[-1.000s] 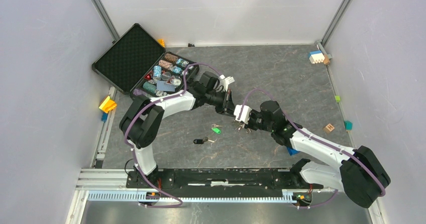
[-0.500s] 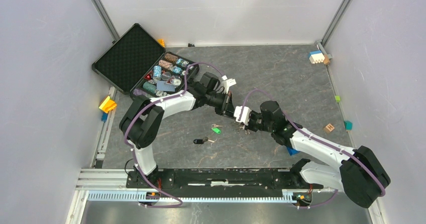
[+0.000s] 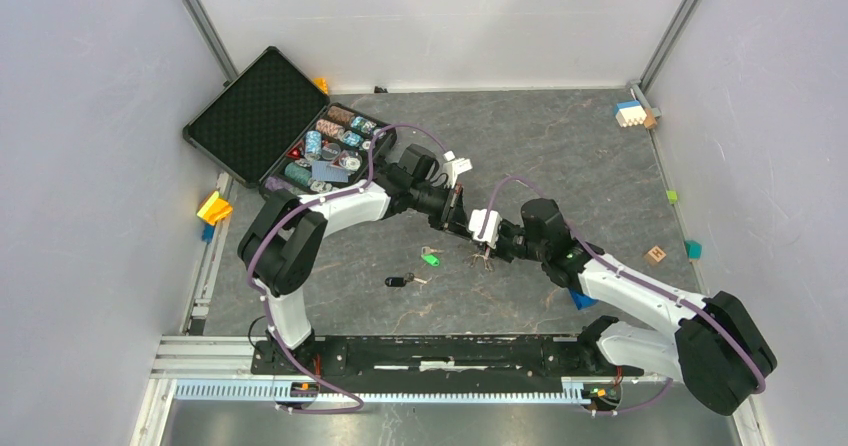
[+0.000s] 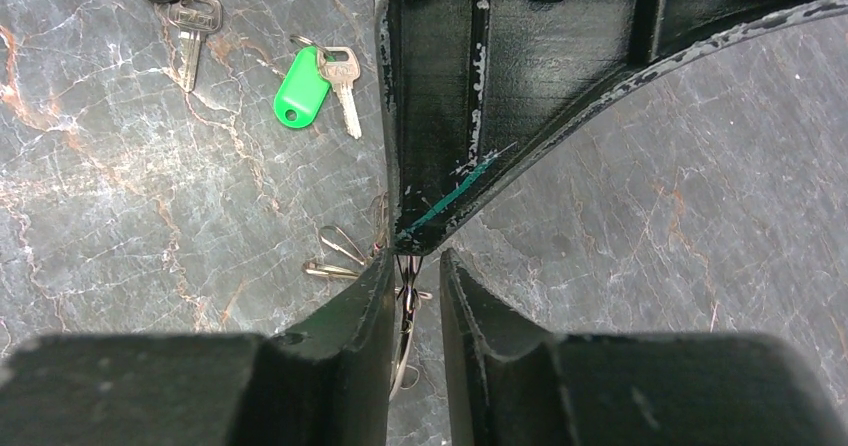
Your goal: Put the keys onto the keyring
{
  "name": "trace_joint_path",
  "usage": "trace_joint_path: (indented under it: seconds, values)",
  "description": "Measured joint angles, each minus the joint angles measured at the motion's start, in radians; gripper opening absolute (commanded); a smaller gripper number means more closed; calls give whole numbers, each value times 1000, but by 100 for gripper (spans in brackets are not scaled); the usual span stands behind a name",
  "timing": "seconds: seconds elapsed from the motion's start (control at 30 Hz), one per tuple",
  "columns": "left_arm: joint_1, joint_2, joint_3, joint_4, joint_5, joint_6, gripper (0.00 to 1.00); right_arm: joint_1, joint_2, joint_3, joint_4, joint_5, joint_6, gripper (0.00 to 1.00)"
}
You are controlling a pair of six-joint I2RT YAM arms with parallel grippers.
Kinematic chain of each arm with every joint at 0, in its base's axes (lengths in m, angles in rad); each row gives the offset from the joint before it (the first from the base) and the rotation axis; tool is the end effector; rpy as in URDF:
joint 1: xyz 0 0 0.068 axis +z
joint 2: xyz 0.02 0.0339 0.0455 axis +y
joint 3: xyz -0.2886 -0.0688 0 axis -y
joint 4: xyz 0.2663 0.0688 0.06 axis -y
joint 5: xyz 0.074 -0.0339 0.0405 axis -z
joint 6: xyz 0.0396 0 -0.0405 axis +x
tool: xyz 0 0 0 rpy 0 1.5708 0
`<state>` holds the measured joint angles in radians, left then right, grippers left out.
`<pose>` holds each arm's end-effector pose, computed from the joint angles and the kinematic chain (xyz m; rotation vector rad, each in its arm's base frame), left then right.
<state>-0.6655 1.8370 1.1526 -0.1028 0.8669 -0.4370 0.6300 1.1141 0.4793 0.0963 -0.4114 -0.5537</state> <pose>0.3043 -0.2772 0.1995 0.7572 2.4206 -1.5212 0.1825 0.1527 0.2063 -1.3654 1.5894 0.4789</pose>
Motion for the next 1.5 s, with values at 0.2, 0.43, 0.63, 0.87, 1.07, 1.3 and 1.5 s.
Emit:
trace_joint_path:
  seconds: [0.2, 0.43, 0.63, 0.87, 1.07, 1.3, 1.5]
  values:
    - [0, -2, 0, 1, 1, 10, 2, -12, 0, 0, 0, -20, 7, 19]
    - [0, -11, 0, 1, 0, 11, 2, -22, 0, 0, 5, -39, 11, 15]
    - [0, -11, 0, 2, 0, 11, 2, -30, 0, 0, 6, -50, 10, 20]
    - [0, -13, 0, 4, 1, 11, 2, -39, 0, 0, 4, -58, 10, 21]
    - [0, -18, 0, 5, 1, 11, 2, -43, 0, 0, 3, -60, 9, 17]
    - [0, -18, 0, 5, 1, 11, 2, -44, 0, 0, 2, -63, 16, 8]
    - [0, -18, -1, 9, 2, 11, 2, -44, 0, 1, 4, -58, 39, 0]
